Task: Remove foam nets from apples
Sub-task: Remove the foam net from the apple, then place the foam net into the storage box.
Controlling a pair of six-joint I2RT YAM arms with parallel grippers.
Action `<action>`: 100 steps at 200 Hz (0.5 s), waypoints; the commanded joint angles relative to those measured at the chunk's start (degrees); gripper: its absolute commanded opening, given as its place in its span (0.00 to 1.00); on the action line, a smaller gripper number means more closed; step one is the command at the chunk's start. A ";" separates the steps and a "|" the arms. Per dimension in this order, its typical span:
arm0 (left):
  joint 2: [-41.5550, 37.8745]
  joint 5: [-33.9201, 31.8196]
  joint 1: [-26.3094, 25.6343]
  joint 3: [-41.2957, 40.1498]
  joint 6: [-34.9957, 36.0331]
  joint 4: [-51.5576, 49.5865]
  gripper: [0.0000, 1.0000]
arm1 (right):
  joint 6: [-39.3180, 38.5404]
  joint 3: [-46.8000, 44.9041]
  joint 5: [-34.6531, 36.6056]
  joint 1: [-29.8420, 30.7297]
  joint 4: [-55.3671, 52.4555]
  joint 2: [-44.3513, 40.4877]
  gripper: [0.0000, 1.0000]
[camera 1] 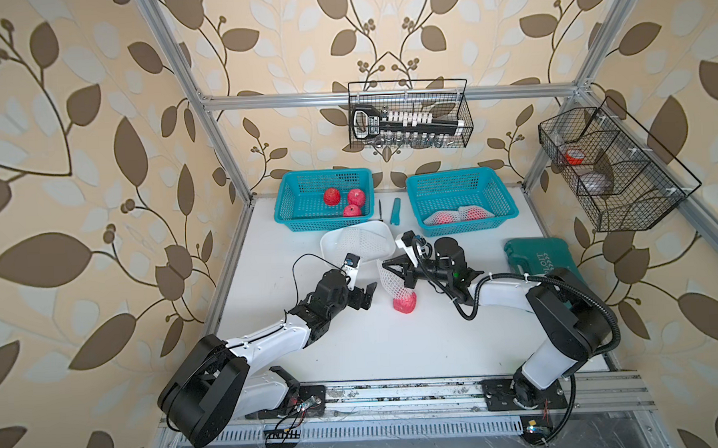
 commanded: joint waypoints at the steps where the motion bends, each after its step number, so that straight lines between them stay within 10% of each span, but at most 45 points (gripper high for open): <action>1: -3.93 -3.42 0.29 3.08 -0.15 0.66 0.99 | 4.25 6.21 -1.86 -1.57 -5.18 -2.02 0.00; 33: -10.55 -11.49 2.95 6.33 -2.50 -2.25 0.99 | 12.50 18.76 -3.63 -3.31 -15.54 -0.56 0.00; 100: -4.69 -5.26 19.06 18.62 -10.71 -7.75 0.91 | 37.21 37.37 -8.11 -2.61 -12.35 15.39 0.00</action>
